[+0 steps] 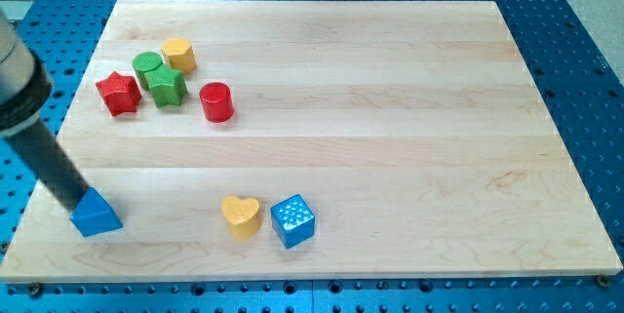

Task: Move the triangle towards the bottom left corner of the board

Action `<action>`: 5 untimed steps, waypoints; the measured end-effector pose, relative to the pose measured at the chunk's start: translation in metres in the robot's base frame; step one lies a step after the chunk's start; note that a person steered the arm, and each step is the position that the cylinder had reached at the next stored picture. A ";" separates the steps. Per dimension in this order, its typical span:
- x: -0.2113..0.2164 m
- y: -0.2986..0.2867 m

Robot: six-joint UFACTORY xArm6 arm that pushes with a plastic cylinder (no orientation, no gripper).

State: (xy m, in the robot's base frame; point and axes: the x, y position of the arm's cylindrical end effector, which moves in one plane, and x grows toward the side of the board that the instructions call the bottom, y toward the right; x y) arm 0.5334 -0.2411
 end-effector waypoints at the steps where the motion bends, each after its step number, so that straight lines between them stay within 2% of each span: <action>1: -0.022 0.041; 3: 0.034 0.048; 4: 0.068 0.079; 5: 0.067 0.155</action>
